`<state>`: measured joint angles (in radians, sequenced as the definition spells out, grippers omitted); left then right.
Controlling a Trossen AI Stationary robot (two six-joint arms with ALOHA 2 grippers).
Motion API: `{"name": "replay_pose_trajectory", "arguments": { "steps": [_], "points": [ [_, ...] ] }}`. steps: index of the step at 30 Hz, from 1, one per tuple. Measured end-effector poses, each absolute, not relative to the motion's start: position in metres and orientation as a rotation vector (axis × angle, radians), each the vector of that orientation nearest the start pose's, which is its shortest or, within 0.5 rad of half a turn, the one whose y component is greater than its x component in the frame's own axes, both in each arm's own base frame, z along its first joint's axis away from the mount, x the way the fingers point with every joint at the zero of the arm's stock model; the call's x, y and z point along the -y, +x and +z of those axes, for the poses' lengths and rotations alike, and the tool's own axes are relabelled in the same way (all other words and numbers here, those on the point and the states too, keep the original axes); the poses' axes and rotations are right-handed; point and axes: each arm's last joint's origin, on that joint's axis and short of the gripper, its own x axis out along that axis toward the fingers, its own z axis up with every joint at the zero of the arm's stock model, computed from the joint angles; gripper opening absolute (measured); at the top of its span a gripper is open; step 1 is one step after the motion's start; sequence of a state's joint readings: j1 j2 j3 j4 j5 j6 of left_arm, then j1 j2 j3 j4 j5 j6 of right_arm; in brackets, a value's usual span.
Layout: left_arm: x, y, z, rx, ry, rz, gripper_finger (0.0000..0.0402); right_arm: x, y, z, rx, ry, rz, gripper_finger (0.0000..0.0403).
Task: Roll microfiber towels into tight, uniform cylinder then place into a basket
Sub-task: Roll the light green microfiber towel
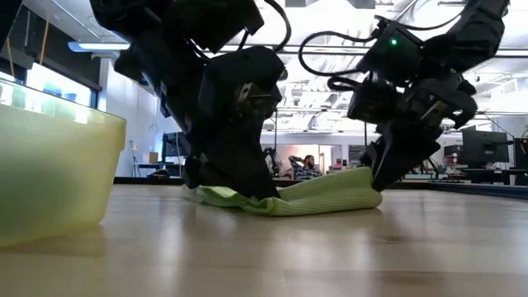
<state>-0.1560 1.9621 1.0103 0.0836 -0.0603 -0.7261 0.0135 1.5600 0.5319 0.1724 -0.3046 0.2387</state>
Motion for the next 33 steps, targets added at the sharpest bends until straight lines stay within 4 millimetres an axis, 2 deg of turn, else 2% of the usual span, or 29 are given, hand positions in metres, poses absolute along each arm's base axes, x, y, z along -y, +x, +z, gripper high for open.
{"name": "replay_pose_trajectory", "arguments": {
  "steps": [4,7,10,15,19,25,33],
  "points": [
    [0.054,0.367,0.108,-0.897,-0.632,0.234,0.0002,-0.012,0.260,0.129,-0.894,0.131,0.295,0.0118],
    [0.054,0.366,0.107,-0.913,-0.638,0.245,0.0002,-0.015,0.261,0.143,-0.889,-0.050,0.387,0.0138],
    [0.054,0.363,0.105,-0.953,-0.645,0.272,0.0001,-0.026,0.260,0.155,-0.825,-0.216,0.480,0.0140],
    [0.052,0.361,0.105,-0.968,-0.657,0.292,0.0001,-0.055,0.257,0.167,-0.675,-0.494,0.601,0.0125],
    [0.052,0.362,0.104,-0.963,-0.657,0.291,0.0001,-0.075,0.261,0.161,-0.621,-0.685,0.609,0.0114],
    [0.052,0.361,0.104,-0.961,-0.663,0.295,0.0001,-0.080,0.270,0.144,-0.644,-0.743,0.524,0.0123],
    [0.052,0.362,0.104,-0.956,-0.667,0.295,0.0000,-0.071,0.278,0.121,-0.722,-0.668,0.514,0.0188]
  ]
}}
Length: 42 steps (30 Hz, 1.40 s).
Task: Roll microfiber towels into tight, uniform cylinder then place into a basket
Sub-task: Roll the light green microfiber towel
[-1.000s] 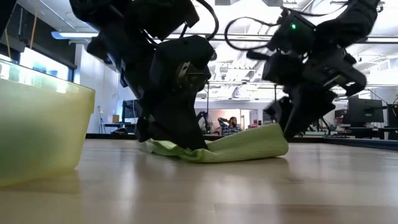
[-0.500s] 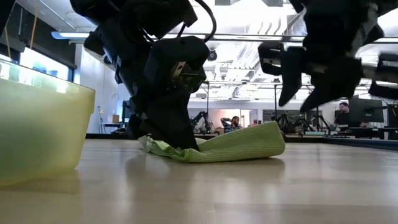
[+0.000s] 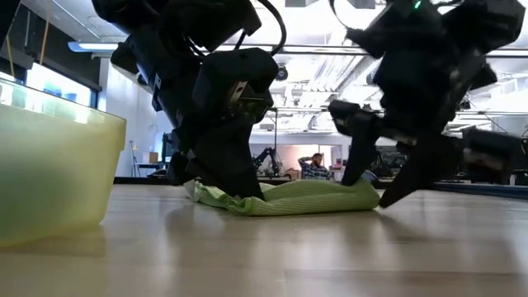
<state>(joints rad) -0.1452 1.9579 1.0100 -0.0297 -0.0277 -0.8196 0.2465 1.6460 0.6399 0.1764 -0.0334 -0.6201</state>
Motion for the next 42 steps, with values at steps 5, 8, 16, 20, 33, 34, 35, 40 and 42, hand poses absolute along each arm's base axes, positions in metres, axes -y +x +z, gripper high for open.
{"name": "replay_pose_trajectory", "arguments": {
  "steps": [5,8,16,20,33,34,35,40,42],
  "points": [
    [0.052,0.362,0.104,-0.954,-0.667,0.295,0.0000,-0.064,0.283,0.110,-0.752,-0.662,0.472,0.0205],
    [0.053,0.362,0.104,-0.959,-0.670,0.280,0.0000,-0.059,0.284,0.109,-0.754,-0.639,0.476,0.0206],
    [0.054,0.364,0.104,-0.943,-0.662,0.226,0.0009,-0.048,0.287,0.099,-0.817,-0.435,0.442,0.0186],
    [0.055,0.365,0.105,-0.934,-0.662,0.214,0.0016,-0.047,0.289,0.091,-0.838,-0.401,0.428,0.0161],
    [0.063,0.353,0.149,-0.902,-0.595,0.122,0.0021,-0.047,0.291,0.089,-0.857,-0.230,0.323,0.0009],
    [0.065,0.351,0.152,-0.905,-0.581,0.127,0.0021,-0.047,0.291,0.089,-0.860,-0.187,0.318,0.0007],
    [0.067,0.348,0.154,-0.912,-0.564,0.127,0.0021,-0.047,0.292,0.089,-0.865,-0.135,0.317,0.0008],
    [0.085,0.342,0.171,-0.859,-0.443,0.053,0.0021,-0.044,0.299,0.094,-0.930,0.232,0.395,0.0004],
    [0.092,0.342,0.173,-0.815,-0.371,0.056,0.0021,-0.043,0.303,0.098,-0.954,0.384,0.435,0.0004]
  ]
}}
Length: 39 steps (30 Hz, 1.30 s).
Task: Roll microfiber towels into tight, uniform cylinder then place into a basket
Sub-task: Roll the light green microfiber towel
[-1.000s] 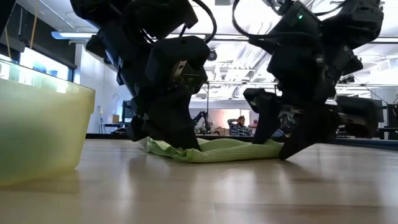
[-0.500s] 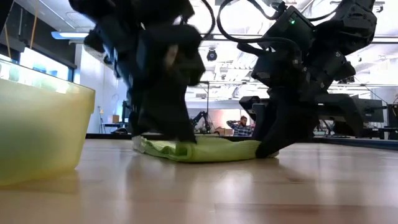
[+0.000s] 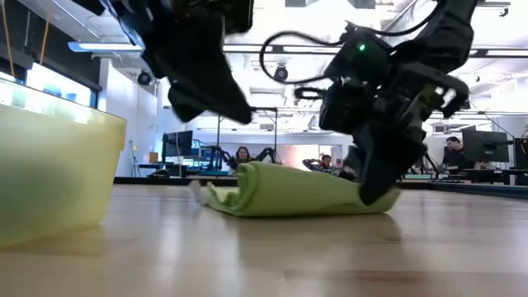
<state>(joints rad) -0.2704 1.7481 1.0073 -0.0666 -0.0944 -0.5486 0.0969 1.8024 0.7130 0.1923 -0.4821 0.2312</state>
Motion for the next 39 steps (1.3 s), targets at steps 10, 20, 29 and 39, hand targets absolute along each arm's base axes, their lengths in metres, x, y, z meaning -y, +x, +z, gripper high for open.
{"name": "replay_pose_trajectory", "arguments": {
  "steps": [10,20,29,39],
  "points": [
    [0.127,0.342,0.169,-0.686,-0.076,0.012,0.0036,-0.032,0.312,0.107,-1.033,0.685,0.382,0.0006],
    [0.116,0.344,0.164,-0.687,-0.015,0.166,0.0132,-0.021,0.315,0.108,-1.010,0.742,0.265,0.0006],
    [0.106,0.340,0.153,-0.747,0.386,0.352,0.0158,0.010,0.316,0.109,-0.961,0.788,0.160,0.0007],
    [0.087,0.351,0.115,-0.828,0.433,0.436,0.0159,0.020,0.315,0.109,-0.949,0.779,0.146,0.0007]
  ]
}}
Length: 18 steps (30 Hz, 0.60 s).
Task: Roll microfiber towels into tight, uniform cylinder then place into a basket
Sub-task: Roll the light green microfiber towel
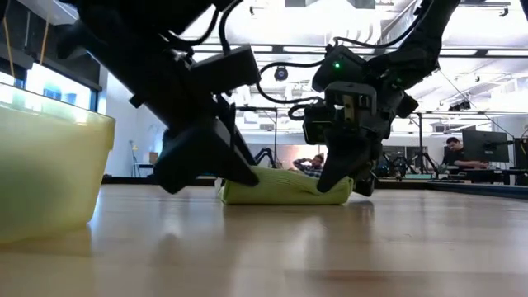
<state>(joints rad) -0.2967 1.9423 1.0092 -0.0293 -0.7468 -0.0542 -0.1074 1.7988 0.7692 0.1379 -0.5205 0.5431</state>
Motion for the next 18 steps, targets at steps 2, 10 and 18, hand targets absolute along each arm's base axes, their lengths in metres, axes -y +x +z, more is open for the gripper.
{"name": "replay_pose_trajectory", "arguments": {
  "steps": [2,10,18],
  "points": [
    [0.082,0.352,0.112,-0.835,0.408,0.460,0.0159,0.019,0.315,0.109,-0.951,0.778,0.146,0.0007],
    [0.075,0.353,0.108,-0.879,0.174,0.395,0.0146,0.019,0.315,0.109,-0.960,0.766,0.156,0.0007],
    [0.065,0.354,0.107,-0.876,-0.104,0.444,0.0015,0.019,0.314,0.109,-0.954,0.717,0.188,0.0023]
  ]
}}
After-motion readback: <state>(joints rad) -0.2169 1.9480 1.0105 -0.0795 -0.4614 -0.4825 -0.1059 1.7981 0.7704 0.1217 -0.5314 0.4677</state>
